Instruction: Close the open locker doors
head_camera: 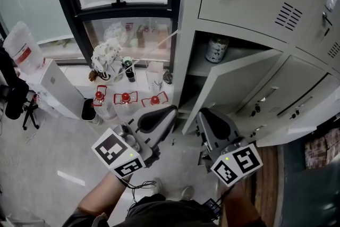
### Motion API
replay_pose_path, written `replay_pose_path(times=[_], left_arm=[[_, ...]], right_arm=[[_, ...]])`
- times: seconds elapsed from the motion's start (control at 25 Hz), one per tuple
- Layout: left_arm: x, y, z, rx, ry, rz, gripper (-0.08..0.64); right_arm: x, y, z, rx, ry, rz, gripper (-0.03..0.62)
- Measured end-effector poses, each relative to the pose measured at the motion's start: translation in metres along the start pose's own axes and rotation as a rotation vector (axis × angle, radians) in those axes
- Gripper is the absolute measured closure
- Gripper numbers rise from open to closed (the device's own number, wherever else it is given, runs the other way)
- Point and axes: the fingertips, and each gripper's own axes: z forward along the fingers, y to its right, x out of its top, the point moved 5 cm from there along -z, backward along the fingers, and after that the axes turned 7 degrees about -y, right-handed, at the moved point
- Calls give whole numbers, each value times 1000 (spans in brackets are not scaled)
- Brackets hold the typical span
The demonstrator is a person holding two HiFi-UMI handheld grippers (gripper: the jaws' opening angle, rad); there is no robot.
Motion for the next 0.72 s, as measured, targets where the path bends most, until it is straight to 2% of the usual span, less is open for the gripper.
replay_pose_path(times=[0.72], left_arm=[[4,-25,-9,25,29,-17,551]], right_arm=[[4,22,44,-22,-21,-5,575]])
